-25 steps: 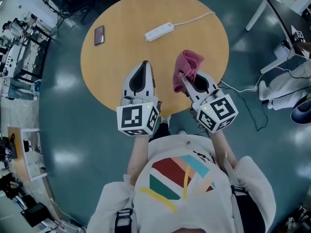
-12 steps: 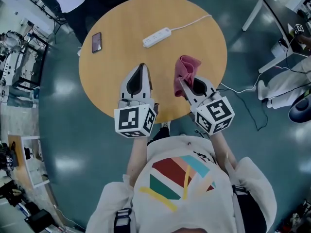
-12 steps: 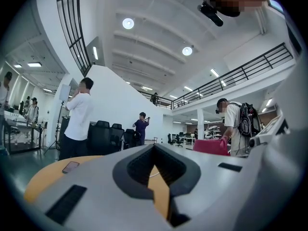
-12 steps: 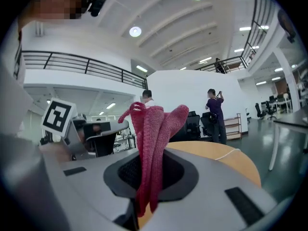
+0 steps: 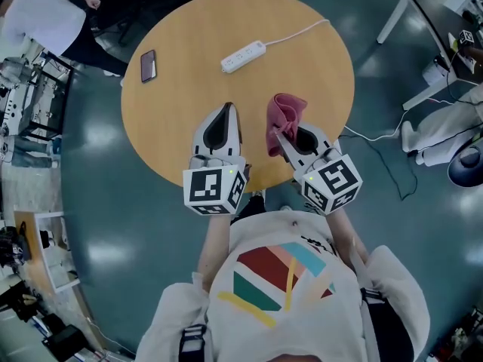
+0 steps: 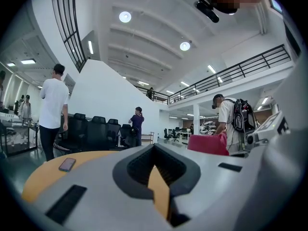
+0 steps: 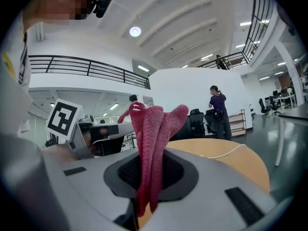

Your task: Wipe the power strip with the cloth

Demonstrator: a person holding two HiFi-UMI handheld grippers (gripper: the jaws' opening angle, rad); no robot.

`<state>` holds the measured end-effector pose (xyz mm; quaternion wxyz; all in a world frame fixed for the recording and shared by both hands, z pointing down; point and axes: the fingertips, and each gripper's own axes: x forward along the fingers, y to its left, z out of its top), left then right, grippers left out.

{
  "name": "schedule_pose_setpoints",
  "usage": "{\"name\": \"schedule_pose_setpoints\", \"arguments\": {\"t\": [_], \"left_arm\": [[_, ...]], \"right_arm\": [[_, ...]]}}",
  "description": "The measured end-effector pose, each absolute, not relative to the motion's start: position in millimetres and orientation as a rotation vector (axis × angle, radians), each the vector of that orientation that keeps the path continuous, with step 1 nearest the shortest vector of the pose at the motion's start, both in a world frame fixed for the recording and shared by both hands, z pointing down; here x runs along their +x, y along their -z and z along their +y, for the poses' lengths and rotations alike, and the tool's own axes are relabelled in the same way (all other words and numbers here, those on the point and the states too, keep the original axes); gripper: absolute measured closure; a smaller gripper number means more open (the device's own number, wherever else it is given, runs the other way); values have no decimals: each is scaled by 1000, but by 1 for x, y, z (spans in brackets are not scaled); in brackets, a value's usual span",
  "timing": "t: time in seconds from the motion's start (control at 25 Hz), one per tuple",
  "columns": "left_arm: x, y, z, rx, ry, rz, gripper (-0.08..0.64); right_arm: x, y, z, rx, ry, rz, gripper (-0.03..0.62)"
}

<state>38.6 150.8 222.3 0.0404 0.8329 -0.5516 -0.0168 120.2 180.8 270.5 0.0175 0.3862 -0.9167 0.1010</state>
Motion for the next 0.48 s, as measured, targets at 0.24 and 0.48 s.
{"name": "schedule_pose_setpoints", "arguments": {"t": [0.24, 0.48], "left_arm": [[32, -221, 152, 2561, 41, -1692, 517], [37, -226, 156, 2576, 67, -1644, 517]], "right_arm": [[122, -272, 178, 1217, -291, -2824, 554], [125, -285, 180, 1210, -308, -2805, 554]]}}
